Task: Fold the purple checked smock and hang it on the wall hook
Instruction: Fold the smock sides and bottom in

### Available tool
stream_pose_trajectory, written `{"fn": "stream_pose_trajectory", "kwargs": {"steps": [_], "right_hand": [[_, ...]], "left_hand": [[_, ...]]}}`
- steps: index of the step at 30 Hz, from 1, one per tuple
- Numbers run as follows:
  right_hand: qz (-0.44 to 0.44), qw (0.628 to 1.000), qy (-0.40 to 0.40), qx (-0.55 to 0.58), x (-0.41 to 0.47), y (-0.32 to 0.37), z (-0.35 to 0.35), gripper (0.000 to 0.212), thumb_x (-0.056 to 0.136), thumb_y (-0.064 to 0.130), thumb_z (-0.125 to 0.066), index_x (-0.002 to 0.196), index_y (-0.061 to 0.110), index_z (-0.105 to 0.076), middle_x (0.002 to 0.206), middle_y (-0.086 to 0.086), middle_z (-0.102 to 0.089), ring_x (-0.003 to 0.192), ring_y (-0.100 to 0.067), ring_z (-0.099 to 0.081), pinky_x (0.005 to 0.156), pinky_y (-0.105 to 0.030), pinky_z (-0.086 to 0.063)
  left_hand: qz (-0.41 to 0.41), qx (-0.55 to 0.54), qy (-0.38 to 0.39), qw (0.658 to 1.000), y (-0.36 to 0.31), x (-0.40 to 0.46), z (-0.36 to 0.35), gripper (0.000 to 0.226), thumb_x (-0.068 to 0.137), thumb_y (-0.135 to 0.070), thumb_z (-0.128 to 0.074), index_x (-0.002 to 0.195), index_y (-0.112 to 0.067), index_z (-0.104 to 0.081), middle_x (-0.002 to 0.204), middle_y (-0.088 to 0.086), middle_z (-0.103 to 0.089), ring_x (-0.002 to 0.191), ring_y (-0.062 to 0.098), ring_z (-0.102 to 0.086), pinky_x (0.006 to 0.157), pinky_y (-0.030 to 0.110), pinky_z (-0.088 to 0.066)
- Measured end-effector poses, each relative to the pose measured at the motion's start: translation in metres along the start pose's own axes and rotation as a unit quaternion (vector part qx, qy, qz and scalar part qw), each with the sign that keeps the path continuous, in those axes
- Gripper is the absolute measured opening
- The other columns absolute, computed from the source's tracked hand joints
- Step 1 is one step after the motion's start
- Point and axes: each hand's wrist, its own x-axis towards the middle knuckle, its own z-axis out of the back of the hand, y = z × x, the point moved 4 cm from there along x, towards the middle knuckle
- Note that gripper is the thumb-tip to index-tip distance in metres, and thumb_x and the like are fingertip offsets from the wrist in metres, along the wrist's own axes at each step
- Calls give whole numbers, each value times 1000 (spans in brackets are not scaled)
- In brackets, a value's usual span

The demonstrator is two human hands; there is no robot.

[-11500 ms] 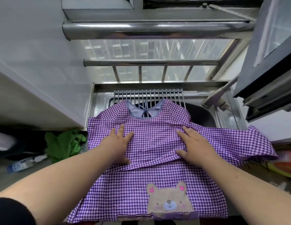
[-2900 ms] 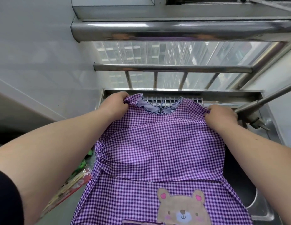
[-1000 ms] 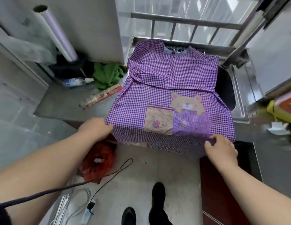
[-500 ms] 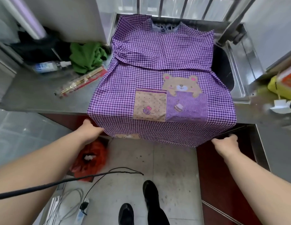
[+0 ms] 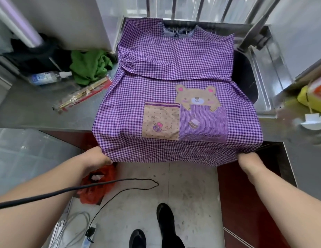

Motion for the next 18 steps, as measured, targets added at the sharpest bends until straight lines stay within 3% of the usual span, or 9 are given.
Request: {"fn": "stream_pose_trajectory", "kwargs": {"steps": [3,8,11,14,16,18], "right_hand": [[-3,999,-19,32,-8,1,2,35,97,15,-59,126,-3,-67,127,-23,-69,112,-32,-62,91,-34,-42],[-18,997,-8,68,-42,5,13,40,105,33,-52,118,0,-69,113,-20,-69,102,-35,-64,90,-41,-50],[-58,993,9,106,-55,-6,21,57,105,50,-51,122,-2,-69,117,-19,-71,106,-38,-68,103,-49,-53],[-94,984,55,139,-67,-8,31,75,87,71,-69,120,5,-71,113,-16,-76,104,-39,-73,101,-58,-56],[-109,974,109,165,-89,4,40,55,86,51,-84,114,5,-73,108,-18,-77,102,-39,-74,96,-54,-58],[-111,973,172,109,-127,22,52,20,91,8,-77,104,-7,-73,95,-21,-73,87,-35,-71,85,-44,-56]], "left_hand": [[51,36,8,998,16,2,1,7,77,-8,-80,78,-7,-72,73,5,-66,64,17,-56,54,28,-47],[43,56,-4,998,12,-17,4,12,86,-25,-68,91,-15,-71,92,3,-72,75,18,-64,62,24,-49],[43,-13,7,999,37,-4,3,17,76,-37,-60,91,-33,-69,92,3,-74,78,31,-68,67,39,-57],[1,-45,-31,999,41,6,12,23,87,-22,-51,104,-26,-66,105,6,-76,93,33,-72,84,50,-62],[-10,-102,-51,993,-1,-47,20,23,93,-13,-44,105,-17,-63,106,13,-74,98,38,-72,80,51,-63],[0,-221,-42,974,-39,-100,22,33,99,-5,-36,108,-14,-66,102,15,-76,91,36,-73,69,44,-64]]}}
